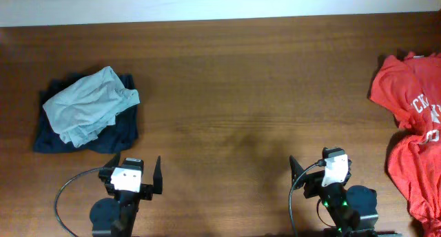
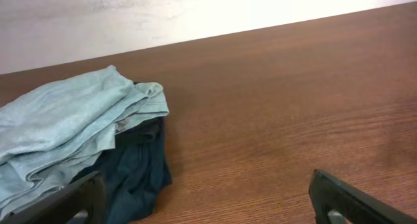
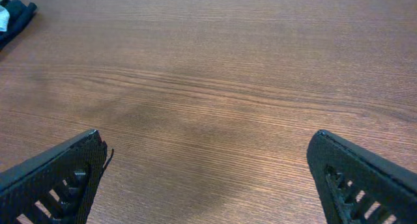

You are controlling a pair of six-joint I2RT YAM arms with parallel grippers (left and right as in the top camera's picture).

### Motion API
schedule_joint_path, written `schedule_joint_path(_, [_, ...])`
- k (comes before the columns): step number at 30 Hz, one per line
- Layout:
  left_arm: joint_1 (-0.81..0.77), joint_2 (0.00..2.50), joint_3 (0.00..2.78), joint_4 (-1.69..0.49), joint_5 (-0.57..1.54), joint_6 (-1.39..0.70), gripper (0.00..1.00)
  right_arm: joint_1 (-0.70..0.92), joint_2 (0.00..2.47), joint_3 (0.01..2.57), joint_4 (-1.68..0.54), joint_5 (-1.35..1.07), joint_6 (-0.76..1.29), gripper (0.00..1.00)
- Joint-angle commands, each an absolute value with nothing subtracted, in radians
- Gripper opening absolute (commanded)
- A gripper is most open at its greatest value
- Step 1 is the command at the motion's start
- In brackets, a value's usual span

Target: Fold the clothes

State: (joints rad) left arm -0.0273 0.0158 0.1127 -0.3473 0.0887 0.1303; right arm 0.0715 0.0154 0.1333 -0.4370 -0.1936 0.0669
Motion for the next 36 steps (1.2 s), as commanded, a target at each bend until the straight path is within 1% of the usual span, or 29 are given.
schedule_joint_path(1, [-0.033, 0.017, 0.106, -0.345, 0.081, 0.118, 0.99, 0.065, 0.006, 0.127, -0.438, -0.203, 0.060, 0.99])
schedule_joint_path(24, [-0.033, 0.017, 0.107, -0.342, 0.081, 0.118, 0.99, 0.065, 0.006, 0.127, -0.435, -0.204, 0.061, 0.99])
schedule_joint_path(27, [-0.033, 0.017, 0.106, -0.342, 0.084, 0.118, 0.99, 0.065, 0.006, 0.127, -0.364, -0.296, 0.068, 0.99])
schedule_joint_path(29, [-0.033, 0.017, 0.106, -0.342, 0.150, 0.117, 0.99, 0.065, 0.006, 0.127, -0.347, -0.458, 0.068, 0.98])
schedule_joint_path(30, [-0.033, 0.017, 0.106, -0.334, 0.250, 0.118, 0.99, 0.065, 0.006, 0.127, -0.340, -0.580, 0.068, 0.99])
schedule_joint_path(32, [-0.033, 0.017, 0.106, -0.313, 0.335, 0.118, 0.99, 0.065, 0.006, 0.127, -0.333, -0.628, 0.073, 0.98])
schedule_joint_path(34, [-0.033, 0.017, 0.106, -0.298, 0.386, 0.117, 0.99, 0.065, 0.006, 0.127, -0.315, -0.619, 0.128, 0.98])
schedule_joint_path(36, [-0.033, 0.017, 0.107, -0.272, 0.415, 0.105, 0.99, 0.065, 0.006, 0.129, -0.250, -0.617, 0.187, 0.99])
